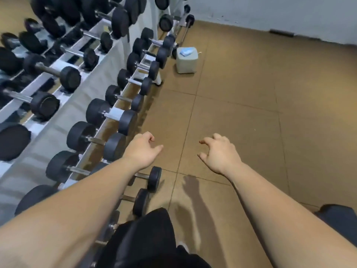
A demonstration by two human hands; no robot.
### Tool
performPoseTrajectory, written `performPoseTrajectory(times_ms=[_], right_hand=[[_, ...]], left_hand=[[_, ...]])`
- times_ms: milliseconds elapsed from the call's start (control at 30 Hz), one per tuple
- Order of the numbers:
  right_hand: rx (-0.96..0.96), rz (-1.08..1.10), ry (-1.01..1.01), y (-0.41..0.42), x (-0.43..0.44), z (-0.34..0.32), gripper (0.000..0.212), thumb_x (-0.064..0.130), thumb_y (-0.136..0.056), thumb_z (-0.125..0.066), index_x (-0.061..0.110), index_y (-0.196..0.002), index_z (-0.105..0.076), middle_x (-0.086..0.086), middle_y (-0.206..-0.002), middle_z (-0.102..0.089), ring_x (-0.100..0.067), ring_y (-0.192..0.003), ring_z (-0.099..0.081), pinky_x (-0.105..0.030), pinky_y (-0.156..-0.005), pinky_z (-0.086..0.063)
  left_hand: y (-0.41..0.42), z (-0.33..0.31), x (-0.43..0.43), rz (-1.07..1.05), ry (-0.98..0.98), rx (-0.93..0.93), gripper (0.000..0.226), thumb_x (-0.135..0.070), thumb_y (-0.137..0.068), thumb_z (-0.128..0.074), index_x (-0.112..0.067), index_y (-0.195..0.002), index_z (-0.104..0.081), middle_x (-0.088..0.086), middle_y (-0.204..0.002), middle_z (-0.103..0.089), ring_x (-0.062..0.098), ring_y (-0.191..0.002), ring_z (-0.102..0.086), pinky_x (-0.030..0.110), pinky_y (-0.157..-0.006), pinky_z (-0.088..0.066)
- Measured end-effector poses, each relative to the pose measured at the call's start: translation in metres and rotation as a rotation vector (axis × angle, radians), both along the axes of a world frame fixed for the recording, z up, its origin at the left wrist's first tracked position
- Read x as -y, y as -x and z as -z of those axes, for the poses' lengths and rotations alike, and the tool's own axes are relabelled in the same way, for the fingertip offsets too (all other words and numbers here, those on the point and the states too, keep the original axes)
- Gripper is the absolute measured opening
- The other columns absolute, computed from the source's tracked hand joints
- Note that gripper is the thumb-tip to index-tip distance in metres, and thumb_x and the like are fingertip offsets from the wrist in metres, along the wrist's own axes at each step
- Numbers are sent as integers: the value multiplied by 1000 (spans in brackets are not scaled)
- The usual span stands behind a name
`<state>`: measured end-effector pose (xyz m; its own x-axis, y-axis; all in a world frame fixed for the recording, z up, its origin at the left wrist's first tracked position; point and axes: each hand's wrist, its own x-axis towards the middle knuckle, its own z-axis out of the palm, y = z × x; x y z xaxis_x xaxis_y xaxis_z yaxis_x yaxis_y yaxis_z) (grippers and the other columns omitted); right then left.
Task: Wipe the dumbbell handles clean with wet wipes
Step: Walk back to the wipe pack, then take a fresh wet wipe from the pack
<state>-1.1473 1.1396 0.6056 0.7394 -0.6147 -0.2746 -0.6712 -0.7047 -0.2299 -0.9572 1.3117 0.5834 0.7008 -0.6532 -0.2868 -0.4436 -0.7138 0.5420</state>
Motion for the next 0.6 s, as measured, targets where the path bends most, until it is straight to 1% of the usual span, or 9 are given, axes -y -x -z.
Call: performPoseTrajectory(times_ms=[100, 233, 333, 467, 600], right_hand=[[-19, 51, 4, -9, 51, 4, 49, 51, -90, -59, 35, -136, -54, -3, -126, -49, -29, -125, -44, -41, -100, -43], [-60, 83, 16, -44, 129, 11, 52, 56, -90, -59, 37, -138, -51, -3, -129, -47, -29, -127, -42, -41, -100, -40], [-67, 103, 37, -86, 205, 15, 55, 57, -89, -59, 37, -139, -50, -2, -133, -46, -28, -129, -41, -41, -102, -39], [-71, 172, 32, -147, 311, 12, 58, 57, -88, -60, 37, -141, -48, -1, -141, -43, -27, -132, -39, -42, -105, -37], [-64, 227, 4, -196, 398, 1, 62, 61, -86, -60, 39, -143, -45, 0, -150, -39, -28, -137, -35, -43, -108, -34]], left_hand=[[-19, 6, 53, 127, -58, 46, 54, -59, -89, -62, -25, -131, -53, 4, -131, -54, 26, -112, -58, 41, -96, -51], [-61, 14, 130, 251, -163, 185, 58, -68, -88, -55, -30, -132, -50, 3, -131, -54, 29, -116, -54, 44, -93, -48], [-110, 24, 207, 306, -222, 259, 64, -73, -86, -51, -31, -134, -48, 4, -131, -53, 32, -120, -51, 46, -94, -45], [-179, 26, 317, 329, -234, 248, 68, -75, -81, -54, -30, -132, -48, 4, -131, -51, 32, -124, -48, 50, -101, -42], [-231, 1, 408, 318, -229, 233, 71, -75, -80, -54, -32, -136, -46, 2, -136, -49, 30, -126, -46, 52, -105, -40]])
